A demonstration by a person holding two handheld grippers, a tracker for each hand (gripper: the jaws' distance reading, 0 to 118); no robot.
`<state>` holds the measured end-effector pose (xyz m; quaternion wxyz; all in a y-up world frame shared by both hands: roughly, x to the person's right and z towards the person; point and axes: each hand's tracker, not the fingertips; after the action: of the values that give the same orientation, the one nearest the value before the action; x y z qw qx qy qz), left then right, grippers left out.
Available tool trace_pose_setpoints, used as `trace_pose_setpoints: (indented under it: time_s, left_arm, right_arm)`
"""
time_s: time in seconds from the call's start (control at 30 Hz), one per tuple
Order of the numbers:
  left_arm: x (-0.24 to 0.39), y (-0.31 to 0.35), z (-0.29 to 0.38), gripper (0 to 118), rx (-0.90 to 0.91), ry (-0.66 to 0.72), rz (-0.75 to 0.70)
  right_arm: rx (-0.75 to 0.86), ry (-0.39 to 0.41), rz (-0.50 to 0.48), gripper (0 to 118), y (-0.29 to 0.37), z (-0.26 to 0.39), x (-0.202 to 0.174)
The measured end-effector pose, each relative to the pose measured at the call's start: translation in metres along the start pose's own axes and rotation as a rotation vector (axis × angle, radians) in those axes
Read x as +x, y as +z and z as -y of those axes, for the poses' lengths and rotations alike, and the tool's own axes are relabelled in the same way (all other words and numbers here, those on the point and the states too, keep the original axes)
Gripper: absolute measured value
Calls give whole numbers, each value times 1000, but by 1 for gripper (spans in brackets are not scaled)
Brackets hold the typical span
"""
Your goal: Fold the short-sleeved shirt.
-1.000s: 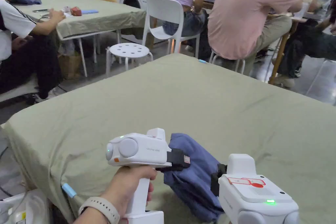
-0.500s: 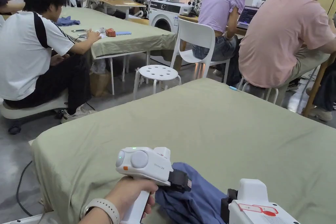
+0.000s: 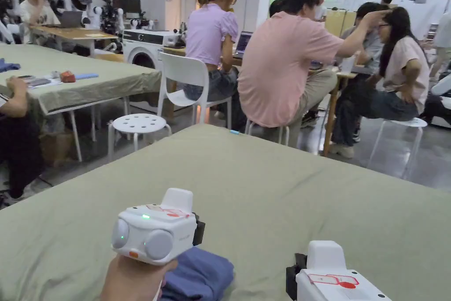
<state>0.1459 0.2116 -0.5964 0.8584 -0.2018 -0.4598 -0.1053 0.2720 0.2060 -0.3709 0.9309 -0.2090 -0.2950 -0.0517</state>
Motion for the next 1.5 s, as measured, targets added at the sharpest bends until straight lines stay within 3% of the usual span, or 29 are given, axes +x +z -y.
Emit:
trace_pose_setpoints:
  time_s: [0.23, 0.33, 0.63, 0.67, 0.7, 0.73, 0.77, 0.8, 0.83, 1.5]
  left_arm:
    - [191, 59, -1, 0, 249, -52, 209]
    - [253, 79, 3, 0, 307, -143, 233]
    - [323, 116, 7, 0, 338, -164, 296]
    - [324, 118, 7, 8, 340, -166, 294]
    - [323, 120, 8, 24, 346, -166, 290]
    - [321, 122, 9, 48, 357, -157, 285]
    - [319, 122, 10, 84, 359, -150, 282]
    - [318, 123, 11, 109, 364, -142, 279]
    - [315, 124, 13, 118, 377, -138, 282]
    - [268, 137, 6, 118, 434, -78, 212]
  right_arm:
    - [152, -37, 296, 0, 131, 19, 135]
    - [187, -26, 419, 0, 180, 29, 175]
    - [203, -36, 506, 0, 248, 69, 224]
    - [211, -47, 507, 2, 251, 72, 225]
    - [224, -53, 507, 11, 250, 72, 227]
    - [246, -56, 507, 32, 251, 72, 227]
    - [247, -59, 500, 73, 252, 72, 227]
    - [245, -64, 487, 97, 251, 70, 227]
    - [243, -66, 481, 116, 248, 69, 229]
    - [324, -89, 497, 118, 251, 58, 226]
